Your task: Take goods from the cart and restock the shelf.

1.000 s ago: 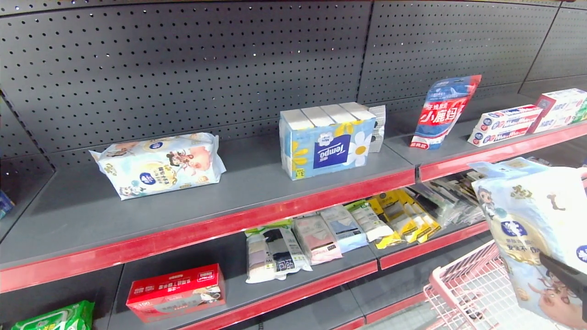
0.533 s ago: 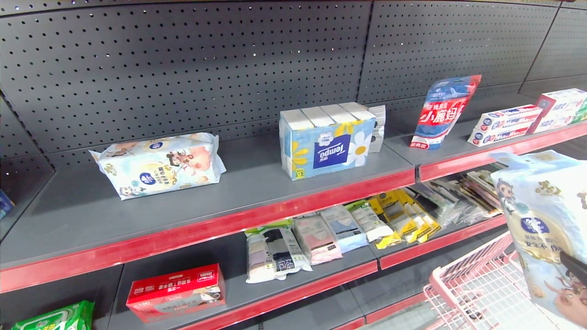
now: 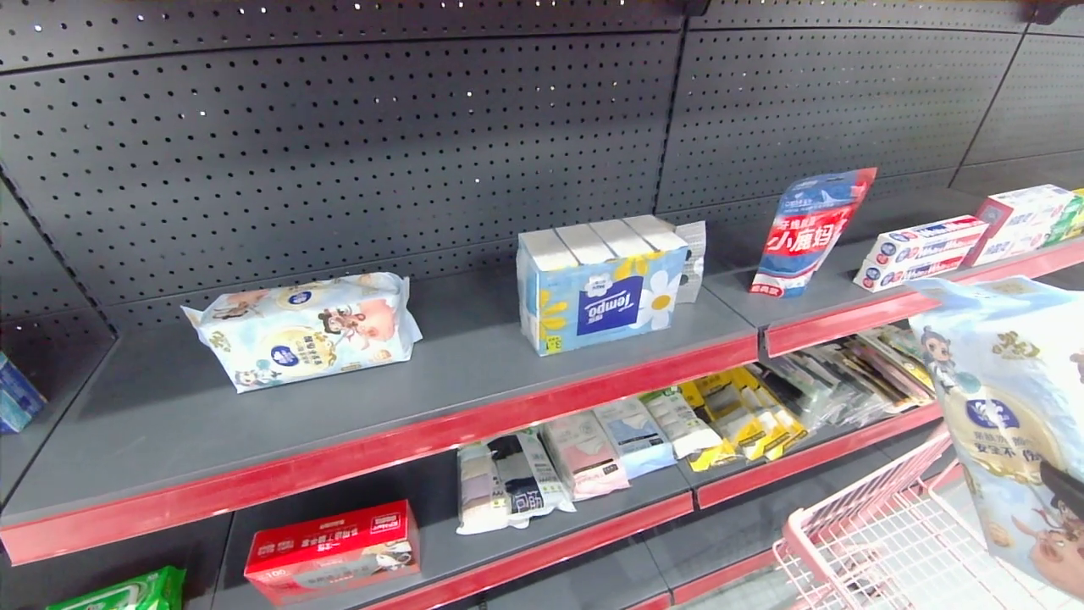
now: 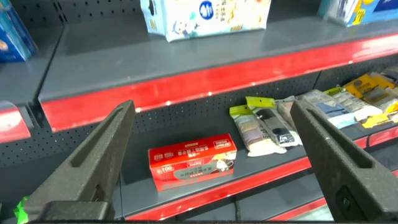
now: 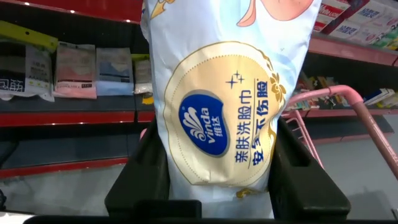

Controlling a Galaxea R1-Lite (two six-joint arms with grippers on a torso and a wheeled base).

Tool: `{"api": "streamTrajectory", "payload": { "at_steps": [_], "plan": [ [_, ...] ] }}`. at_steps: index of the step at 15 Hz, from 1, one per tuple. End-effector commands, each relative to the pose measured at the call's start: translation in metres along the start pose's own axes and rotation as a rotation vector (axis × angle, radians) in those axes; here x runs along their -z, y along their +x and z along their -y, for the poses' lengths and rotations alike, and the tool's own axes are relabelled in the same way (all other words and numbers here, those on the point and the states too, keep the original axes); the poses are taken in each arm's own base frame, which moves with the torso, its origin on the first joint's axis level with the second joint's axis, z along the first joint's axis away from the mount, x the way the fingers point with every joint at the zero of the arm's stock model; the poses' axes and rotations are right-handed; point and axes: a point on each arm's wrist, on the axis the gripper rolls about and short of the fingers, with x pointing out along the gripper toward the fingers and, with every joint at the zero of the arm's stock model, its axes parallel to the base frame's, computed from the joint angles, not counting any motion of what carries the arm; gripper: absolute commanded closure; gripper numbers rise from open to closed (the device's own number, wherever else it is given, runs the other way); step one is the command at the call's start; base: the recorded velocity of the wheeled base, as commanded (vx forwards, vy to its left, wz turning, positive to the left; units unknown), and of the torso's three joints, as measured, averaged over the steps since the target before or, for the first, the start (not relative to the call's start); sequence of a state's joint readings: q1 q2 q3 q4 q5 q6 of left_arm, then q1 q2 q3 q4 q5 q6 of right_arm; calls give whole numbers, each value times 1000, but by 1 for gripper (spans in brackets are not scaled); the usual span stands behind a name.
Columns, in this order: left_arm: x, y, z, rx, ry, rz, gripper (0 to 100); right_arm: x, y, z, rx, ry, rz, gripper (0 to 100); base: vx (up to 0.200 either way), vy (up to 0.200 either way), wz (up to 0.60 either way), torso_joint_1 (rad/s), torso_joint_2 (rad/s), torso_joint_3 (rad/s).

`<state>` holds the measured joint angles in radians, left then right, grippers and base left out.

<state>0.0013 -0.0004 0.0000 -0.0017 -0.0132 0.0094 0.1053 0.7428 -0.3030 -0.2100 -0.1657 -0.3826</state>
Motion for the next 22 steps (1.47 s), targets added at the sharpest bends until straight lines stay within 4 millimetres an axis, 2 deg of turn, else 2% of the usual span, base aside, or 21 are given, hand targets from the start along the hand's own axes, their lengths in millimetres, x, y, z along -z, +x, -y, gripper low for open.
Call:
{"api": "streamTrajectory", "payload": {
  "at_steps": [1,14,22],
  "plan": [
    [0,0,0,0,0,-1,0,-3,1,1,0,-4,3,100,0,0,0,168,-369,-188],
    [0,0,0,0,0,-1,0,-6,6,1,-12,-45,-7,100,0,0,0,163,-340,-176],
    [0,0,0,2,1,-1,0,-7,7,1,-11,-66,-5,100,0,0,0,74,-155,-81]
  ]
}}
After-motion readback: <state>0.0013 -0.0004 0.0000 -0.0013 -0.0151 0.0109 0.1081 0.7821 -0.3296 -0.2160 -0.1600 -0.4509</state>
